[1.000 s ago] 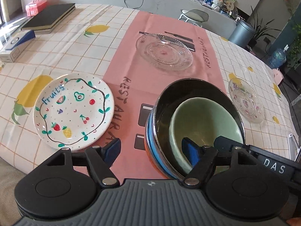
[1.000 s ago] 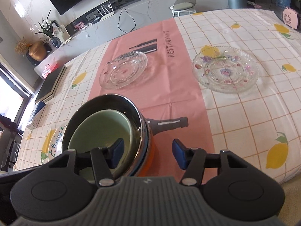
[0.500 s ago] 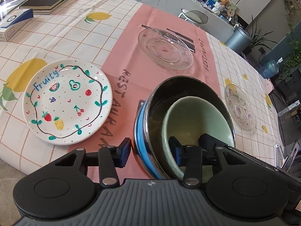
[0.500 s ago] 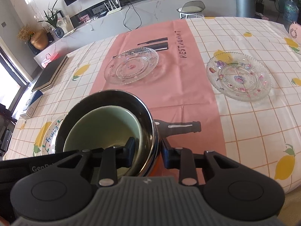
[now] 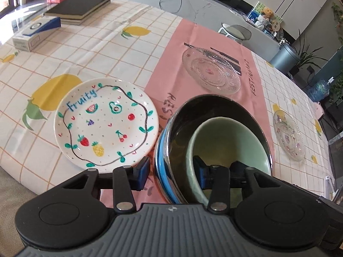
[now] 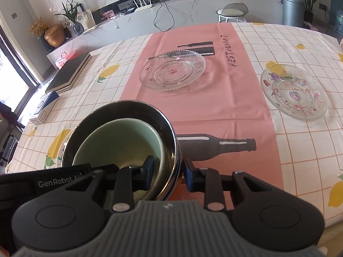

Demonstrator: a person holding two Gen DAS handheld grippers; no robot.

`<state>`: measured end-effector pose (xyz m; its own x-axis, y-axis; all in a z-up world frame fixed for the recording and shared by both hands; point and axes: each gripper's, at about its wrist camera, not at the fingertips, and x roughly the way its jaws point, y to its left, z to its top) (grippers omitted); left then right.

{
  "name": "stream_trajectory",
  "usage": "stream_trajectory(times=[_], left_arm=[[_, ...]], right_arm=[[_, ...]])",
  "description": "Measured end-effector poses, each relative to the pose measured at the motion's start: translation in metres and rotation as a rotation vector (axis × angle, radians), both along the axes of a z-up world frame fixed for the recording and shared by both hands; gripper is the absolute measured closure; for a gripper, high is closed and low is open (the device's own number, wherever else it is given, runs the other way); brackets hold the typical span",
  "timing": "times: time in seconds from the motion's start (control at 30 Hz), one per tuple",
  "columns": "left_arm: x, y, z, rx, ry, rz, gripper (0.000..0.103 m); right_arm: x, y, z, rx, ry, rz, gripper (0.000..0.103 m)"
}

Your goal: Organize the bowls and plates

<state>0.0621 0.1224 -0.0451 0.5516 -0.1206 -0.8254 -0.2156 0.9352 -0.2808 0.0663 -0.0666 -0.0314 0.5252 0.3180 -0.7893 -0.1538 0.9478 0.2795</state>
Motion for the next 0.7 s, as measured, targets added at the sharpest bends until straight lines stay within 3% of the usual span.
stream_trajectory(times=[0.1, 0.17, 0.23, 0.33, 0.5, 0.7], left_arm=[[-0.005, -0.002, 0.01, 0.057, -0.05, 0.021, 0.033], [-0.007, -0.001, 0.018, 0.063, -0.071, 0.032, 0.024], [-0.01, 0.001, 0.027, 0.055, -0.091, 0.045, 0.018], [-0.014, 0.001, 0.043, 0.06, -0.129, 0.047, 0.017], [-0.019, -0.009, 0.073, 0.097, -0.203, 0.07, 0.016], [-0.013, -0.038, 0.104, 0.093, -0.269, 0.048, 0.015]], right_arm=[[-0.003, -0.004, 0.002, 0.024, -0.018, 0.013, 0.069], [-0.005, -0.009, 0.008, 0.023, -0.048, 0.01, 0.059], [-0.006, -0.017, 0.015, 0.029, -0.071, 0.005, 0.04], [-0.008, -0.033, 0.027, 0.087, -0.093, 0.018, 0.017], [-0.013, -0.062, 0.048, 0.154, -0.138, -0.013, 0.006], [-0.009, -0.109, 0.069, 0.15, -0.163, -0.065, 0.004]])
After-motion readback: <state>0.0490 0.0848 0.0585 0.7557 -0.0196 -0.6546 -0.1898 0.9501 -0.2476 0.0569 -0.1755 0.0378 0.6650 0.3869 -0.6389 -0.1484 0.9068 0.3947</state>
